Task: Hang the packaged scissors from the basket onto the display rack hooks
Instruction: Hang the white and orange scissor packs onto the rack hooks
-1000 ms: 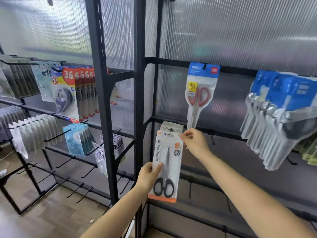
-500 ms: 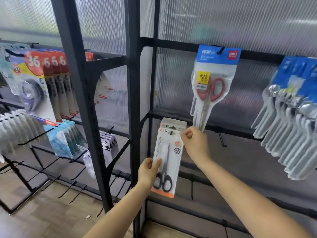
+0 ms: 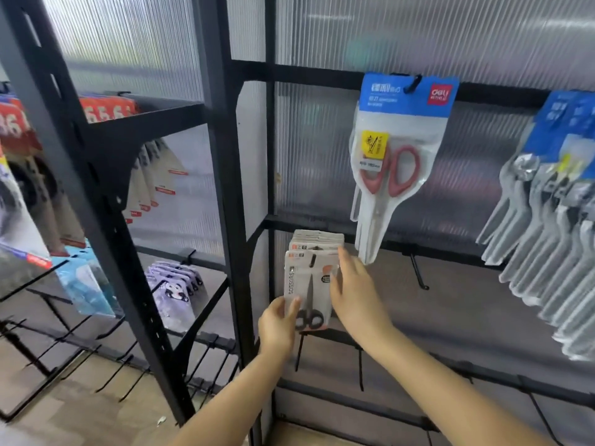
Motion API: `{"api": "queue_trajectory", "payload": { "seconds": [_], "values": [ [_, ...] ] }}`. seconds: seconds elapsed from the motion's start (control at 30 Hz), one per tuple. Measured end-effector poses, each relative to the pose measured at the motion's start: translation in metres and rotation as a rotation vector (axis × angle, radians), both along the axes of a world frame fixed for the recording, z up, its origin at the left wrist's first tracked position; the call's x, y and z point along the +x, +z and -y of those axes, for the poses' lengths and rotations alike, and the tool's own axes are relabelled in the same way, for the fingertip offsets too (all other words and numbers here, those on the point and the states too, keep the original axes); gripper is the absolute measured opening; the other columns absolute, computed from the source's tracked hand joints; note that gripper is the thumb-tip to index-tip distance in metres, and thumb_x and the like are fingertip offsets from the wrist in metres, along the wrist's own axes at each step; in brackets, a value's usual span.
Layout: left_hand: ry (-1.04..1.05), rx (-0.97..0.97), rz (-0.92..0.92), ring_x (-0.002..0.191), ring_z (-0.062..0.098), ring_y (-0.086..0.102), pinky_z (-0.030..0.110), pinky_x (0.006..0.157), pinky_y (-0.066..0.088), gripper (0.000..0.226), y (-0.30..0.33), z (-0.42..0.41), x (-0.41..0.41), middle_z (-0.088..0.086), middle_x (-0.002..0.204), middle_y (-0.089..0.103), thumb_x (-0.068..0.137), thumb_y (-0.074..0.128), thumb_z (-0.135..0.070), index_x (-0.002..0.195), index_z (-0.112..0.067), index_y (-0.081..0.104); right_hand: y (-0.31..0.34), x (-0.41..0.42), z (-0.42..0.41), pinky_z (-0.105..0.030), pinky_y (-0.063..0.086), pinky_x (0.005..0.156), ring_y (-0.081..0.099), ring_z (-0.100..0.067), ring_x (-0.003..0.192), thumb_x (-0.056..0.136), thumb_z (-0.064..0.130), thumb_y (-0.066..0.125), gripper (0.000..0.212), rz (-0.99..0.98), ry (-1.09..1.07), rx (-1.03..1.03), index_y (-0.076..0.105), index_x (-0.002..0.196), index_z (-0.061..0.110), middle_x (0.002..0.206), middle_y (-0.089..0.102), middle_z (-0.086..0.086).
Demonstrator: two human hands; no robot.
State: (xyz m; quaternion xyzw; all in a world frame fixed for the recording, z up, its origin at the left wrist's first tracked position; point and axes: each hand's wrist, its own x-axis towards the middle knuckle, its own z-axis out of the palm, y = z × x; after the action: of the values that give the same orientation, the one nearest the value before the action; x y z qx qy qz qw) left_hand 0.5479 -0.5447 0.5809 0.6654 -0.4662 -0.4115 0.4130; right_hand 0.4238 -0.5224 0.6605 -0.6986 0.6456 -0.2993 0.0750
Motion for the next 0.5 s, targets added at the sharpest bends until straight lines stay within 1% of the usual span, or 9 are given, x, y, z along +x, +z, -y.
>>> {"api": "queue_trajectory", "payload": {
  "seconds": [0.07,0.13,0.17,0.2,0.23,0.3,0.4,0.43,0.5],
  "values": [
    [-0.008,-0.006,0.003,0.111,0.020,0.059,0.021,0.084,0.043,0.048,0.001,0.003,0.003,0.007,0.125,0.062,0.092,0.056,-0.038,0.127,-0.006,0.054,-0.005,0.000,0.001,-0.033,0.051,0.084,0.053,-0.018,0.109,0.099,0.022,0.039,0.060,-0.026,0.002,0.006,0.009,0.151,0.018,0.142,0.036,-0.001],
    [0.015,0.012,0.015,0.119,0.022,0.054,0.024,0.090,0.041,0.052,0.004,0.000,0.006,0.009,0.131,0.057,0.092,0.057,-0.034,0.135,-0.007,0.046,-0.008,0.000,-0.004,-0.034,0.051,0.086,0.051,-0.019,0.116,0.098,0.022,0.042,0.067,-0.073,0.000,0.008,0.002,0.152,0.019,0.151,0.026,-0.001],
    [0.017,0.025,0.020,0.122,0.023,0.051,0.026,0.092,0.040,0.053,0.006,-0.006,0.008,0.010,0.133,0.055,0.093,0.057,-0.032,0.137,-0.006,0.043,-0.009,-0.001,-0.010,-0.034,0.049,0.091,0.048,-0.020,0.122,0.098,0.022,0.043,0.069,-0.093,0.001,0.010,0.001,0.152,0.019,0.154,0.021,-0.001],
    [0.007,0.014,0.033,0.122,0.023,0.051,0.025,0.088,0.039,0.051,0.008,-0.012,0.011,0.011,0.132,0.055,0.094,0.056,-0.030,0.137,-0.005,0.043,-0.009,-0.001,-0.017,-0.035,0.045,0.098,0.043,-0.020,0.129,0.097,0.022,0.043,0.069,-0.116,-0.005,0.004,0.000,0.152,0.018,0.156,0.018,-0.001],
    [-0.022,0.008,0.060,0.118,0.023,0.052,0.023,0.082,0.037,0.048,0.007,-0.018,0.014,0.011,0.129,0.057,0.095,0.055,-0.029,0.134,-0.004,0.046,-0.009,0.000,-0.025,-0.034,0.039,0.105,0.036,-0.021,0.134,0.098,0.021,0.043,0.069,-0.148,-0.023,0.004,0.001,0.151,0.016,0.157,0.016,-0.002],
    [-0.077,-0.002,0.111,0.115,0.025,0.054,0.022,0.079,0.035,0.044,0.006,-0.033,0.020,0.011,0.126,0.059,0.096,0.052,-0.031,0.132,-0.005,0.049,-0.011,-0.001,-0.044,-0.032,0.031,0.109,0.032,-0.021,0.137,0.098,0.021,0.042,0.066,-0.201,-0.086,0.020,0.003,0.151,0.013,0.155,0.021,-0.005],
    [-0.152,0.010,0.212,0.117,0.028,0.053,0.030,0.089,0.043,0.046,-0.004,-0.060,0.028,0.011,0.127,0.059,0.096,0.050,-0.036,0.132,-0.008,0.051,-0.024,-0.004,-0.080,-0.032,0.028,0.110,0.034,-0.021,0.134,0.098,0.023,0.040,0.061,-0.243,-0.190,0.078,0.010,0.150,0.011,0.152,0.028,-0.005],
    [-0.203,0.004,0.257,0.118,0.029,0.053,0.033,0.093,0.044,0.047,-0.006,-0.072,0.029,0.012,0.128,0.059,0.096,0.049,-0.037,0.132,-0.009,0.051,-0.027,-0.005,-0.095,-0.032,0.026,0.111,0.033,-0.021,0.135,0.098,0.024,0.039,0.060,-0.251,-0.219,0.102,0.013,0.150,0.010,0.152,0.028,-0.005],
    [-0.317,-0.046,0.335,0.121,0.029,0.051,0.033,0.096,0.042,0.048,-0.009,-0.094,0.027,0.012,0.131,0.056,0.096,0.048,-0.038,0.133,-0.008,0.050,-0.035,-0.008,-0.122,-0.032,0.019,0.115,0.026,-0.020,0.140,0.099,0.026,0.037,0.058,-0.281,-0.269,0.146,0.015,0.150,0.010,0.154,0.024,-0.006]
  ]
}}
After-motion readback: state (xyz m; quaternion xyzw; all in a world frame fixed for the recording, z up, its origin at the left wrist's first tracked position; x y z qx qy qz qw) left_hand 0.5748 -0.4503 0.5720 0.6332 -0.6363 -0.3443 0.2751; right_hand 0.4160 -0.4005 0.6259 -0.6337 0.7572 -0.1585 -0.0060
